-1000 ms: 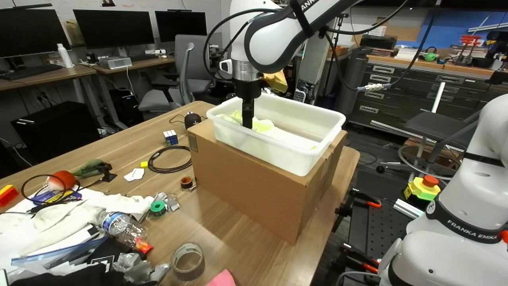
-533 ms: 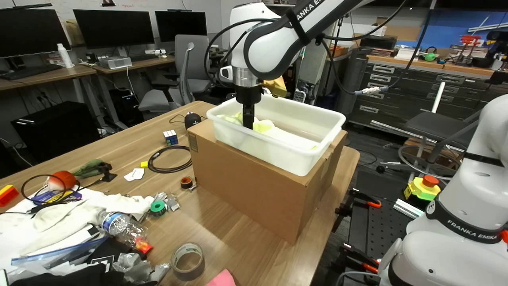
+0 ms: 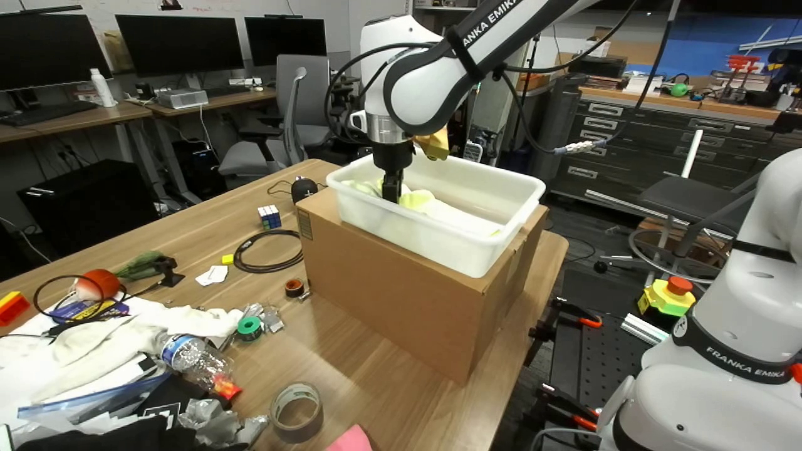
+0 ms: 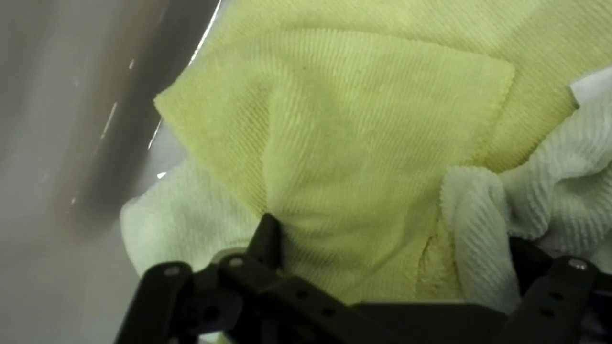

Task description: Take the t-shirts and towel out of the white container and put them on the tabletop

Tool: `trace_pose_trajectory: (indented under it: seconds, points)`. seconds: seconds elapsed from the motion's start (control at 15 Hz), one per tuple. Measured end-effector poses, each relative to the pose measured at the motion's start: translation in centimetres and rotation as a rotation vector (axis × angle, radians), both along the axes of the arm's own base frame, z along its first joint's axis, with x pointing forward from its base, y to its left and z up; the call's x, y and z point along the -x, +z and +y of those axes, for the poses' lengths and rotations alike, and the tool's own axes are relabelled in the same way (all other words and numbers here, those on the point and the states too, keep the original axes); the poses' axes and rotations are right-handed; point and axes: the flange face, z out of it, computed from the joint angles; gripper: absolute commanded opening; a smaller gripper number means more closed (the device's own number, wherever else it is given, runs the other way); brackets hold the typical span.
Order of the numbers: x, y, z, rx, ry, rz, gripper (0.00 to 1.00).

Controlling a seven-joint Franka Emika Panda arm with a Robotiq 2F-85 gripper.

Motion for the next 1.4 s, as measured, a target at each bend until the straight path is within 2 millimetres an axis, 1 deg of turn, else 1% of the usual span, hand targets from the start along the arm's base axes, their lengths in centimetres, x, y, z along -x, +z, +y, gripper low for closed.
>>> trace_pose_trajectory:
  seconds: [0.2, 0.27, 0.33, 0.67, 0.87, 0.93, 1.13, 1.2, 1.4]
  points:
    - [-0.2, -0.5, -0.2, 0.017, -0.025, 0.003, 1.00]
    - [-0.2, -0.7, -0.2, 0.020, -0.033, 0.004, 0.75]
    - [-0.3, -0.8, -0.2, 0.022, -0.040, 0.005, 0.73]
    - [-0.4, -0.9, -0.4, 0.027, -0.063, 0.002, 0.35]
    - [-0.4, -0.7, -0.4, 0.027, -0.080, -0.004, 0.15]
    - [-0.4, -0.6, -0.4, 0.027, -0.085, -0.007, 0.09]
    - [-0.5, 0.1, -0.3, 0.023, -0.096, -0.021, 0.04]
    - [-0.5, 0.5, -0.2, 0.018, -0.098, -0.029, 0.07]
    - [-0.4, 2.6, 0.5, 0.001, -0.107, -0.072, 0.06]
